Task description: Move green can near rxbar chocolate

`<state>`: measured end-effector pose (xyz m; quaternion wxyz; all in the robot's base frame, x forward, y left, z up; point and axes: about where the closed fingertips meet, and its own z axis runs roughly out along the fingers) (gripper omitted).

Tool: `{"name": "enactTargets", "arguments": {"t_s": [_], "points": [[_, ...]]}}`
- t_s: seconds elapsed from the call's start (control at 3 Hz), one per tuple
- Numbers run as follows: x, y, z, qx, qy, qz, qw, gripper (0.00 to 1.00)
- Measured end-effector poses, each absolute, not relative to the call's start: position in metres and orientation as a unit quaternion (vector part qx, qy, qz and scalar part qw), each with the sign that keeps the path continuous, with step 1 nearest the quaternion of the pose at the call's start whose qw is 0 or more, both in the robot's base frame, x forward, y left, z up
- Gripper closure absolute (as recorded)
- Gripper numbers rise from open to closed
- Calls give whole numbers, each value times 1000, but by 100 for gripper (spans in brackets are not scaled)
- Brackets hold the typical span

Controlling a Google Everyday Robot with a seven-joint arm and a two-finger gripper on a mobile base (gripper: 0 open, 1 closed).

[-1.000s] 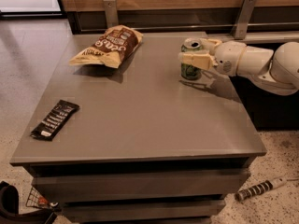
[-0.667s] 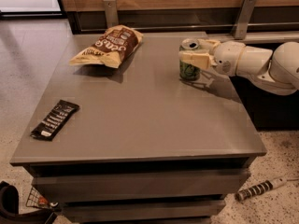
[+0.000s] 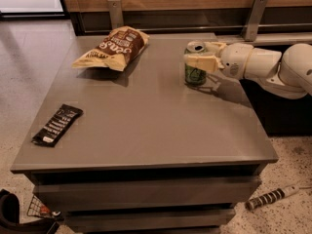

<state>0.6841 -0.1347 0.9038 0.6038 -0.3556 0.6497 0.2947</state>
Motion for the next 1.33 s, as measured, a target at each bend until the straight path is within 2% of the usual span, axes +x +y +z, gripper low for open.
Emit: {"name": "enactTargets", "arguments": {"t_s": [0.67, 1.33], "points": [[665, -133, 943, -375, 647, 286, 600, 100], [596, -109, 998, -381, 638, 282, 607, 100]]}}
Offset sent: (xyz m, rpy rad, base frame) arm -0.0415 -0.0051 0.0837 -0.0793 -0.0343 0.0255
